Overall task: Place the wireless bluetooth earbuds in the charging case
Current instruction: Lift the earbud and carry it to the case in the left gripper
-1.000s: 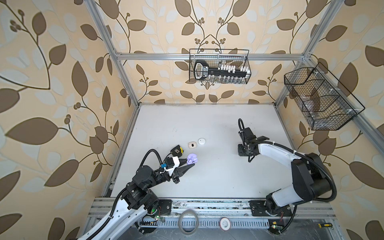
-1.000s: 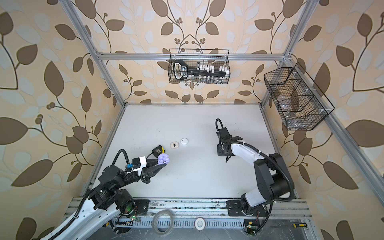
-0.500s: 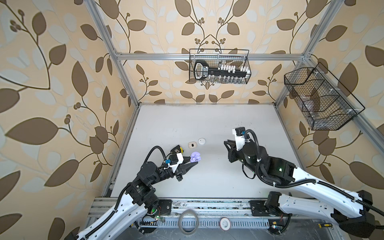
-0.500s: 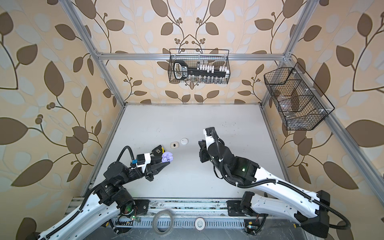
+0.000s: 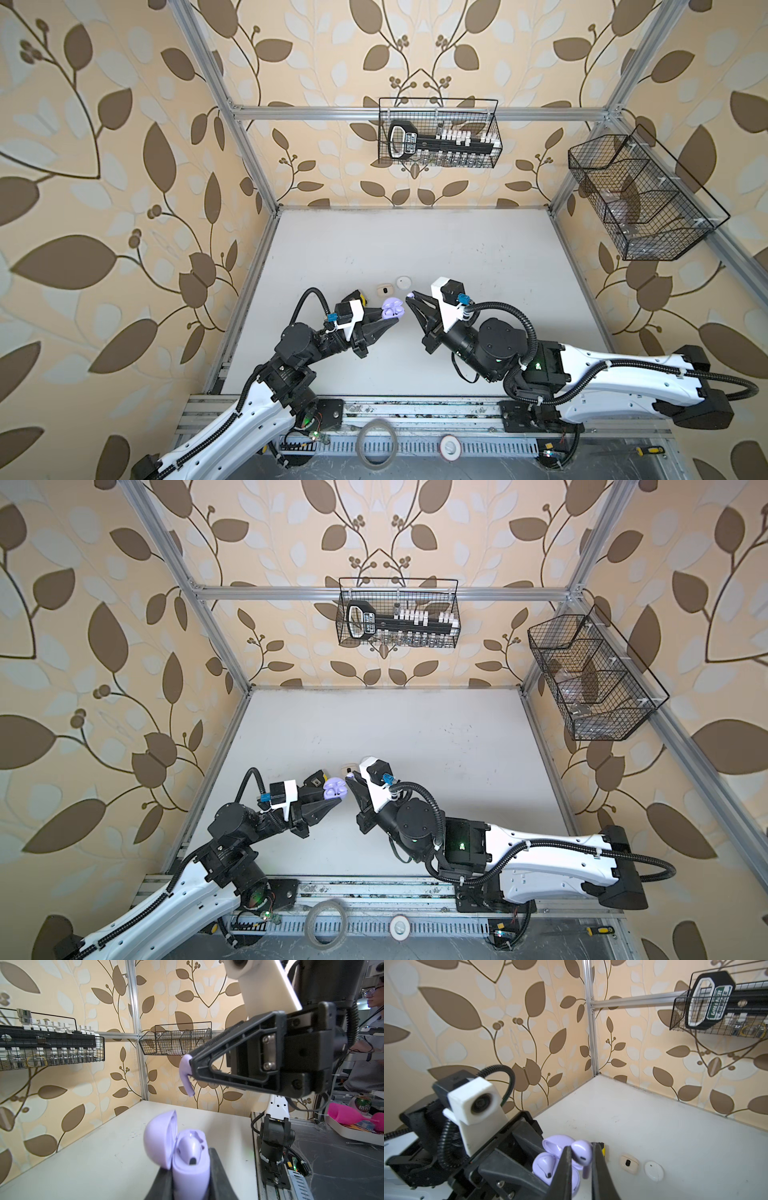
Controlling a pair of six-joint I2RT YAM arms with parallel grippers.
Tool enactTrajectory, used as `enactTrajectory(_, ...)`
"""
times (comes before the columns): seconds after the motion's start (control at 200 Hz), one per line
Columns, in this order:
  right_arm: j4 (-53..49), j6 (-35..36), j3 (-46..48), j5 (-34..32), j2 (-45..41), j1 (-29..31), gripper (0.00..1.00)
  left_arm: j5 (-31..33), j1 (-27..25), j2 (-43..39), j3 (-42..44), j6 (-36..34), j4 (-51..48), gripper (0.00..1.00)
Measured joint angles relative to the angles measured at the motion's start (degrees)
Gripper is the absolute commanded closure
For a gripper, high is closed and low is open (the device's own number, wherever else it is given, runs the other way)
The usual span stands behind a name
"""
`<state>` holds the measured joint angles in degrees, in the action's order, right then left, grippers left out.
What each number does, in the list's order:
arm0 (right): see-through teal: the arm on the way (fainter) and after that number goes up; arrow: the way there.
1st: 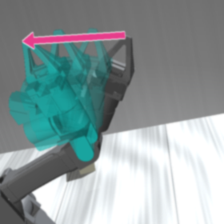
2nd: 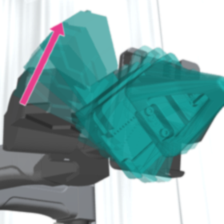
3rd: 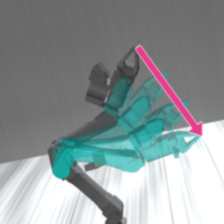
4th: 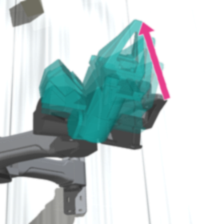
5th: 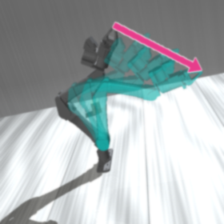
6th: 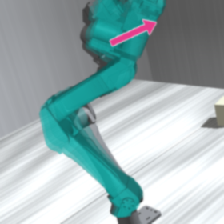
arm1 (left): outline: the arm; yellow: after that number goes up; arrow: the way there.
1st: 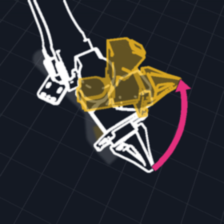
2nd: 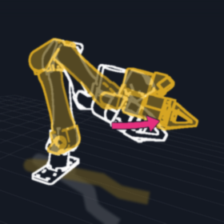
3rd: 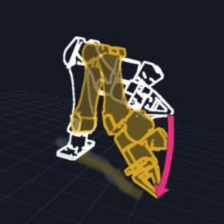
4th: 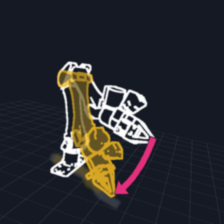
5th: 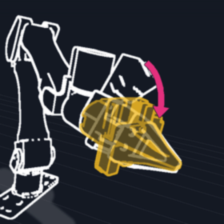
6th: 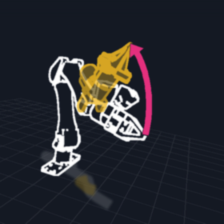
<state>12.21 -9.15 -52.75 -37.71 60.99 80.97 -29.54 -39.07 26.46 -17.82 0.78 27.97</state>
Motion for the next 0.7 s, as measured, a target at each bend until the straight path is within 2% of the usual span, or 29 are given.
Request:
enactTrajectory(0.385,9.1,2.8,2.0,1.4,2.1,0.9,1.00,-0.1,0.0,-0.1,0.3,1.6,2.2,1.00)
enactTrajectory(0.415,9.5,2.8,2.1,1.6,2.4,0.7,0.96,-0.1,0.0,-0.1,0.3,1.7,2.3,1.00)
enactTrajectory(0.48,10.3,2.7,2.5,2.0,2.9,0.3,0.95,-0.1,0.0,-0.2,0.3,1.9,2.3,1.00)
enactTrajectory(0.7,11.8,2.0,4.0,3.8,3.7,-0.2,0.99,0.0,0.0,-0.8,0.4,2.2,2.3,1.00)
